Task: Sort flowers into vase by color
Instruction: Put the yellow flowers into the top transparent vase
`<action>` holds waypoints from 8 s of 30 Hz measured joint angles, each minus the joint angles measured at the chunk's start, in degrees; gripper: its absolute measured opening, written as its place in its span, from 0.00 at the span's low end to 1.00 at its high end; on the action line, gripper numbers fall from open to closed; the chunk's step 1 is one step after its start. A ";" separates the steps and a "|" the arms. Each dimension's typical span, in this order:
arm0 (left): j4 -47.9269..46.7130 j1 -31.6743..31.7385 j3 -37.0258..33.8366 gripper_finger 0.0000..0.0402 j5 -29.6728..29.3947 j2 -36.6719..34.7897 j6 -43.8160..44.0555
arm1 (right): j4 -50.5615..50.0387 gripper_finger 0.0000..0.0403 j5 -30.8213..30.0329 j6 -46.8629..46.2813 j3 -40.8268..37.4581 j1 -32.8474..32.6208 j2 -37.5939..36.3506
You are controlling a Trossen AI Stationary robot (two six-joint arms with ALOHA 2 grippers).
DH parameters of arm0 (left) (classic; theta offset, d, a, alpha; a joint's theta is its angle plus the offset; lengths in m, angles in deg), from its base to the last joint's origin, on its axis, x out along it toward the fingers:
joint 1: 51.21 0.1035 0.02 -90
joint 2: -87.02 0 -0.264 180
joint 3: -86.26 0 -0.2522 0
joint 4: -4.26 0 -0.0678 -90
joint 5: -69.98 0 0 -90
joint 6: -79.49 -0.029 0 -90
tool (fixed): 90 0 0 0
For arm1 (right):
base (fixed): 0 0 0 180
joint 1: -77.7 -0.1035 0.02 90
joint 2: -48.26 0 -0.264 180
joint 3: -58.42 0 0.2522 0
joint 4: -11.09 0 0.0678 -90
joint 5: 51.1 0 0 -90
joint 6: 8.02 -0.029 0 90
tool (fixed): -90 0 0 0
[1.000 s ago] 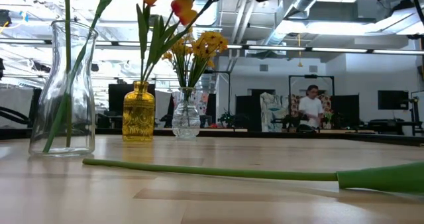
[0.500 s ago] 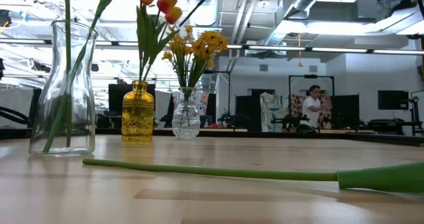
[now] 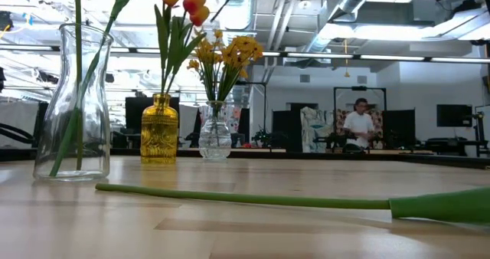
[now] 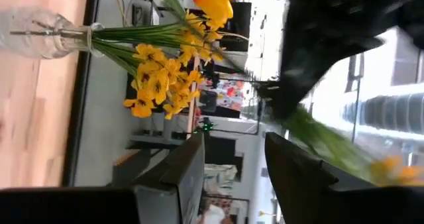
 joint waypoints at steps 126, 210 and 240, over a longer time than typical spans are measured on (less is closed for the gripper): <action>95.01 32.18 -52.78 0.00 41.08 6.87 10.05 | 56.40 0.34 49.22 -13.69 -46.31 30.23 -24.39; 101.30 32.86 -52.58 0.28 39.92 14.19 13.48 | 57.54 0.34 49.26 -13.68 -46.31 30.23 -24.37; 101.46 32.86 -52.58 0.01 39.27 14.16 12.47 | 57.52 0.34 49.23 -13.66 -46.31 30.23 -24.37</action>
